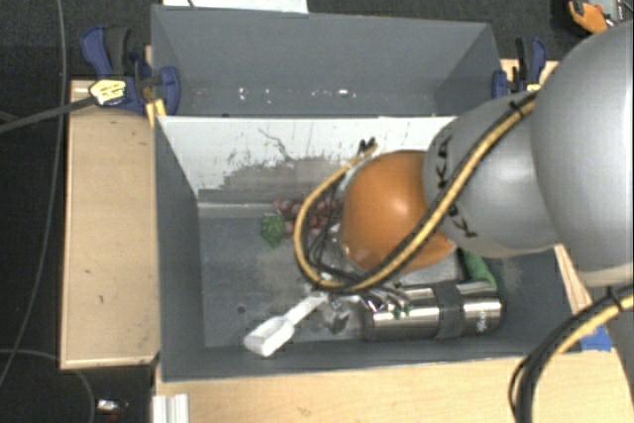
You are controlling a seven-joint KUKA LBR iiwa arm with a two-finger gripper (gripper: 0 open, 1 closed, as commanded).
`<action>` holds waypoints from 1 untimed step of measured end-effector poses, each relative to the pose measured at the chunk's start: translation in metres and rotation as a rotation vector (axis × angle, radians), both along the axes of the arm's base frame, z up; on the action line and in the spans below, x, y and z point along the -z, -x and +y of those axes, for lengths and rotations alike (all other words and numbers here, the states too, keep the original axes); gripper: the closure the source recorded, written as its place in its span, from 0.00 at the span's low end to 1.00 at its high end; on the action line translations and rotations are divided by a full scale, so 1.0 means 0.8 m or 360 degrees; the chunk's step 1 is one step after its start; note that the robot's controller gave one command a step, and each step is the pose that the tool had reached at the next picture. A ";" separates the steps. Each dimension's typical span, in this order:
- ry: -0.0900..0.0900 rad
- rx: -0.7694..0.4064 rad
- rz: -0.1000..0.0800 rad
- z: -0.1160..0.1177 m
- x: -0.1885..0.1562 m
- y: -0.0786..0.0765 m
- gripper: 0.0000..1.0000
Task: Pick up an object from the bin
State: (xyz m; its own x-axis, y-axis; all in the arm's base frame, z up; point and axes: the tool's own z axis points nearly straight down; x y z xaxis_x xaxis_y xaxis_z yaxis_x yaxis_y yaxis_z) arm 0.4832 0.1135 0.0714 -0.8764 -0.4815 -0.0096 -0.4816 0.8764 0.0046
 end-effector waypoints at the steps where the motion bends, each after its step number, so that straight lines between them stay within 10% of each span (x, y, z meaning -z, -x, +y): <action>1: 0.0000 -0.0227 -0.0016 -0.015 -0.019 -0.012 1.00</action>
Offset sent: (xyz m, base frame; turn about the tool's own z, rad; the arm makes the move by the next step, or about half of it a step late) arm 0.0030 -0.0029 -0.0014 -0.0454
